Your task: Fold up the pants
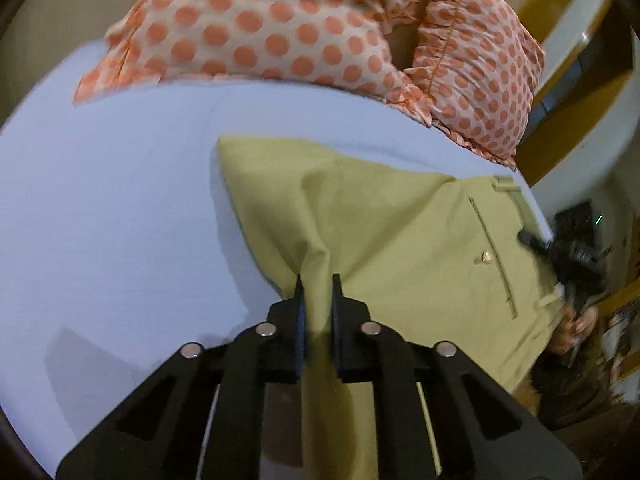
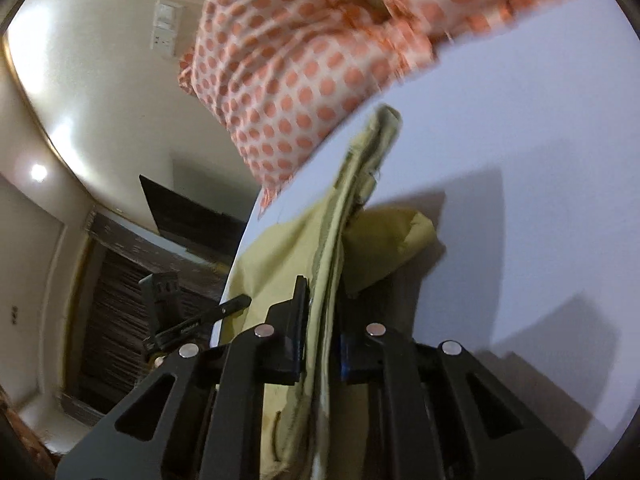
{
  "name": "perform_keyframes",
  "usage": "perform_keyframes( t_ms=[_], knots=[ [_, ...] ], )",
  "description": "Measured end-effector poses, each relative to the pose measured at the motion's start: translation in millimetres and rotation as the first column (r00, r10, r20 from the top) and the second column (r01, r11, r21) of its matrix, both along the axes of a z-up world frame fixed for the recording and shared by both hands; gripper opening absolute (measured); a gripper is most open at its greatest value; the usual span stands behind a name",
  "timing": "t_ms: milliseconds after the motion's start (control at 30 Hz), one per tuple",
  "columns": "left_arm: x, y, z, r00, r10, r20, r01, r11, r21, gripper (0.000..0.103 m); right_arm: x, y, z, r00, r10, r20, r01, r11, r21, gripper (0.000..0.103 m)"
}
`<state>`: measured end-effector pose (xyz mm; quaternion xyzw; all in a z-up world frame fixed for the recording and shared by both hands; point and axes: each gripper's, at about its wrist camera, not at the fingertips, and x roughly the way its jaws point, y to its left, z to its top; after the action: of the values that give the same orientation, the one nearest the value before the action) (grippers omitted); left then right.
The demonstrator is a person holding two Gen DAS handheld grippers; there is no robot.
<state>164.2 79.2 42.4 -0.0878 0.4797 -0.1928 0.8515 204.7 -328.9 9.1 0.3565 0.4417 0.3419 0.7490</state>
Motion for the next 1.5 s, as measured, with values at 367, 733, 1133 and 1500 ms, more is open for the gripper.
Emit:
perform_keyframes(
  t_ms=[367, 733, 1133, 1500],
  knots=[
    [92.1, -50.5, 11.9, 0.974, 0.106, 0.202, -0.164, 0.941, 0.295, 0.020, 75.3, -22.8, -15.9, 0.963, -0.263, -0.054, 0.229, 0.910, -0.347, 0.026],
    [6.6, -47.2, 27.6, 0.979, -0.021, 0.203, -0.001, 0.994, 0.107, 0.050, 17.9, 17.2, 28.4, 0.981, -0.142, 0.136, 0.180, 0.925, -0.334, 0.074],
    [-59.8, -59.7, 5.3, 0.986, 0.044, 0.160, -0.074, 0.979, 0.189, 0.089, -76.0, 59.3, 45.3, 0.948, -0.151, 0.280, 0.305, 0.686, -0.661, 0.102],
    [-102.7, -73.8, -22.4, 0.990, 0.068, 0.127, -0.093, 0.974, 0.207, 0.092, -111.7, 112.9, 3.0, 0.970, -0.096, 0.222, 0.233, 0.619, -0.750, 0.102]
  ],
)
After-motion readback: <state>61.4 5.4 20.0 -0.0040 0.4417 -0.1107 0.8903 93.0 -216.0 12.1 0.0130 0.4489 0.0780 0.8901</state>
